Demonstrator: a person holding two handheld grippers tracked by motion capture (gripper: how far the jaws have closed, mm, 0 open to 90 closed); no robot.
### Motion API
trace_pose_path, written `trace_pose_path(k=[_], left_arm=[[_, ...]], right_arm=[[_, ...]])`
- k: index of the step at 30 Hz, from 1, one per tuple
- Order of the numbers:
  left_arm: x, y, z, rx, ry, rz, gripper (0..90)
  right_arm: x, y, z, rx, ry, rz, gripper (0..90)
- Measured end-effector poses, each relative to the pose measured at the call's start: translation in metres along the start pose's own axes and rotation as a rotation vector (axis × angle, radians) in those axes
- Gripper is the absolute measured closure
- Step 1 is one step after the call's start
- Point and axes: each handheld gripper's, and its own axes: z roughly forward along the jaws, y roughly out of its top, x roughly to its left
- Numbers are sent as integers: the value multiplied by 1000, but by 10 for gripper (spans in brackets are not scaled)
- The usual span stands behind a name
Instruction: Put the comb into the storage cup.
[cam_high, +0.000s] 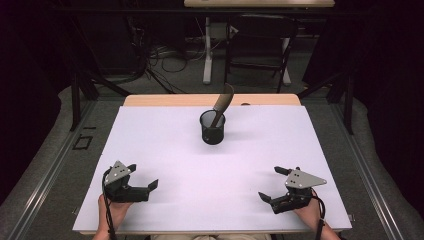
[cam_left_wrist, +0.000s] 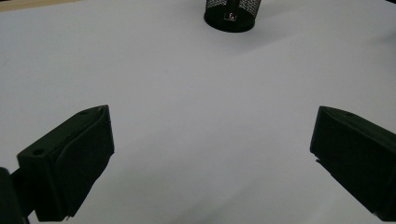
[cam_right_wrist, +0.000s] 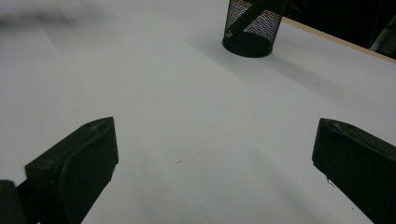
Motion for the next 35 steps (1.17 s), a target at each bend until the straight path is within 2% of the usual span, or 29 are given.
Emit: trace_pose_path(k=[13, 16, 20, 25, 35], left_arm=[[-6, -11, -12, -37, 22, 5, 0], [-7, -14, -13, -27, 11, -2, 0], [-10, -17, -13, -27, 19, 15, 0], [-13, -17, -13, -28, 30, 58, 0], [-10, -16, -13, -30, 38, 55, 0]], right_arm=[[0, -1, 1, 12, 3, 9, 0], [0, -1, 1, 12, 0, 11, 2], [0, -1, 1, 14, 3, 16, 2], [0, -1, 1, 13, 6, 22, 1], [2, -1, -3, 5, -1, 19, 0]])
